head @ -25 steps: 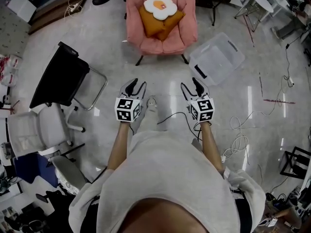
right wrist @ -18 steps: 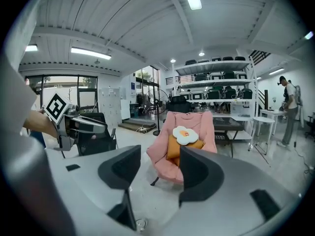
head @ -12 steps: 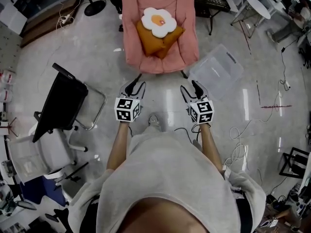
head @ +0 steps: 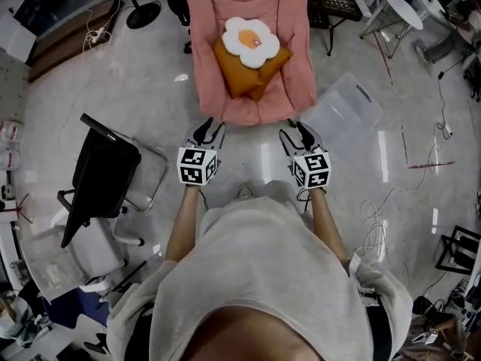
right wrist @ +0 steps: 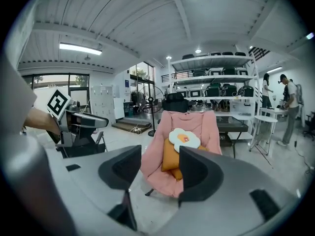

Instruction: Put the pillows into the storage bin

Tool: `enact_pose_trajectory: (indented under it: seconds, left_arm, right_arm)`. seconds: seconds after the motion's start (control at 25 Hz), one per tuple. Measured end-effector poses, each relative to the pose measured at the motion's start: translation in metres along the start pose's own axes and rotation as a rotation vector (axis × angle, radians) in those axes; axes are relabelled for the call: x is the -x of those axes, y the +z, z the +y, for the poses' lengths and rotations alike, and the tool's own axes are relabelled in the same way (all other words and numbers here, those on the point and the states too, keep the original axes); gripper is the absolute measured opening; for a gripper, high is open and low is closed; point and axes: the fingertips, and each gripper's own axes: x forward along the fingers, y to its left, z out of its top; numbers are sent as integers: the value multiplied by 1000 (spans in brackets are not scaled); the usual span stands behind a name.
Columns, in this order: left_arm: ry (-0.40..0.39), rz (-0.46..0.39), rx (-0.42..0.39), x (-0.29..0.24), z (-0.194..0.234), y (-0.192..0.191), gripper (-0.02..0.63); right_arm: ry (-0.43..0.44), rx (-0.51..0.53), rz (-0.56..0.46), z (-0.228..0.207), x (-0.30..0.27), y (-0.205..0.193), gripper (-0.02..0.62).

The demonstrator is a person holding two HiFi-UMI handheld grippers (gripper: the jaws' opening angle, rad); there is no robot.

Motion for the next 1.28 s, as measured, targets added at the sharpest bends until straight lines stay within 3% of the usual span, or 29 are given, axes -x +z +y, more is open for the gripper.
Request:
enact_pose_trajectory:
  seconds: [0.52,1.28]
  left_arm:
    - [2,40,3,-81,43,10,146]
    - [123,98,46,-296,117,115,144]
  right_arm:
    - [11,-17,19,-49,-83,10,222]
    - [146,-30,75,-221,-276,80,225]
